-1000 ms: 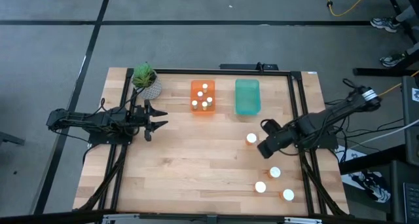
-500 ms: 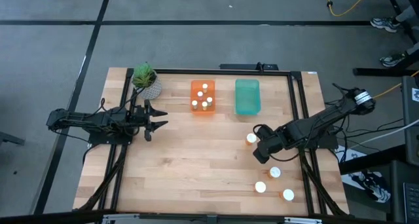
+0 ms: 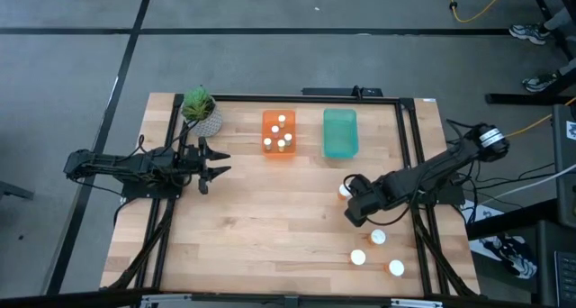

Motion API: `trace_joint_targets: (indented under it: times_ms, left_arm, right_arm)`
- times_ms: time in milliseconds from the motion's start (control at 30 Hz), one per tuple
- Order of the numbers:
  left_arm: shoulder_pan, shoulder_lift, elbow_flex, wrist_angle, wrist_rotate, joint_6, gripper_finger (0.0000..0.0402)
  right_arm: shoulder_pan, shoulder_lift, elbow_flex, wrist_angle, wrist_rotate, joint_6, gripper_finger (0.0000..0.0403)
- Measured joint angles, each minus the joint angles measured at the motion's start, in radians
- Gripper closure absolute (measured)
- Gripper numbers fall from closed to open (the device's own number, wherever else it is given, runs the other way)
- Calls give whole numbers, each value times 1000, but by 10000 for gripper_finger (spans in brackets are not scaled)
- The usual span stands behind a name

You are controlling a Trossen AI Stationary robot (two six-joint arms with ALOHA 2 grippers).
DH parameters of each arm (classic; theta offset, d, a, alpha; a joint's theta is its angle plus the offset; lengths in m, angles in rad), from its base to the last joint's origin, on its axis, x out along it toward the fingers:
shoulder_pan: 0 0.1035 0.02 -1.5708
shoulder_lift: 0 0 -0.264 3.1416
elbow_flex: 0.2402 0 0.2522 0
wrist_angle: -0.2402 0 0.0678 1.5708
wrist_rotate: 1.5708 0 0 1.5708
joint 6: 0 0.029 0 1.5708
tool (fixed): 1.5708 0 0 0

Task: Pick and place medicine bottles into bin by pill shape (circle, oval)
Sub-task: Put the large orange pill bottle into the blue bin

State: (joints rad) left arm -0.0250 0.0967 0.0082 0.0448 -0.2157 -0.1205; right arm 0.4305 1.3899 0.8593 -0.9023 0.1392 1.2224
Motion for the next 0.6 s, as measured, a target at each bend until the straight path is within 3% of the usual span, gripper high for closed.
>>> trace_joint_targets:
  times_ms: [600]
  left_arm:
    - [0, 0, 0, 0, 0, 0, 225]
  right_arm:
    - [-55, 25, 0, 81, 44, 16, 114]
